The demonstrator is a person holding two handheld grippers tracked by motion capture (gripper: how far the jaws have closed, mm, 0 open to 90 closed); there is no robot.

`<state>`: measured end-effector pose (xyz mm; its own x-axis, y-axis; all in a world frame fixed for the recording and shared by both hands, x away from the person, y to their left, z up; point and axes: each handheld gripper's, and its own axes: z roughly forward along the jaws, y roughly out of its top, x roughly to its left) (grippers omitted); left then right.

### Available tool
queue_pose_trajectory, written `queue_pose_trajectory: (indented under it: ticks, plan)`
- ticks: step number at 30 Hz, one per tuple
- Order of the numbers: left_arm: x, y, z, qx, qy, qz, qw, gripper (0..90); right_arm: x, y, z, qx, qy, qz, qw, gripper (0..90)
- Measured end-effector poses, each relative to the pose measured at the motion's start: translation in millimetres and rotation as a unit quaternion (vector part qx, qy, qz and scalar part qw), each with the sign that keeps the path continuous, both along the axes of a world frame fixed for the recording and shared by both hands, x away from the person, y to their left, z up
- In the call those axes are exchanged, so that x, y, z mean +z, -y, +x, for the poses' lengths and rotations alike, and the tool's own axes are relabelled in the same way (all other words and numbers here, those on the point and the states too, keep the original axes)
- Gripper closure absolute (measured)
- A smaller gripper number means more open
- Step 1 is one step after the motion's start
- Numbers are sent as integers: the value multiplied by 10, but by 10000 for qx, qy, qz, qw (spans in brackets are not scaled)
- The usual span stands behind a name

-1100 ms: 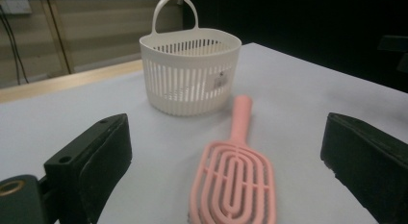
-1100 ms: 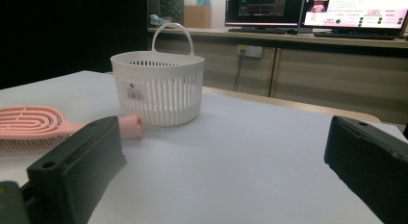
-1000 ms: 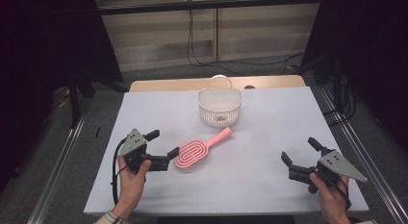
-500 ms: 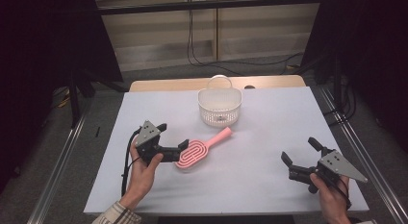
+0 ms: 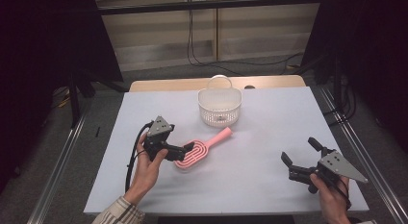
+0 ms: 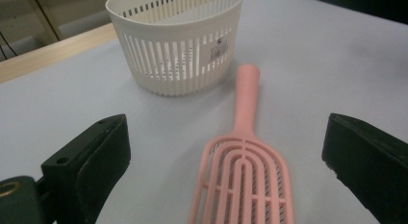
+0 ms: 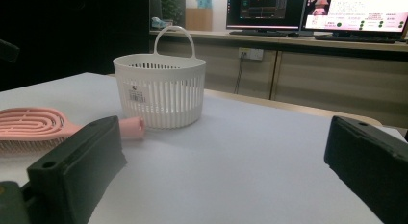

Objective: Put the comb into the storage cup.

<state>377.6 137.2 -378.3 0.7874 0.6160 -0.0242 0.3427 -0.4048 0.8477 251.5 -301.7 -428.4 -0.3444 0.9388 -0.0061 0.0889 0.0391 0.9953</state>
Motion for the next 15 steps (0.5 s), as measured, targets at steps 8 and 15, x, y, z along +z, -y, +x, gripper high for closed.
queue_pose_trajectory:
  ticks: [8,15]
  plan:
    - [-15,94,107,-472,-610,291,9966,43,-2,-5,1,6,-6,-16,10000,0]
    - [-17,189,112,-609,-898,571,9925,48,-6,-15,3,36,-29,-19,10000,0]
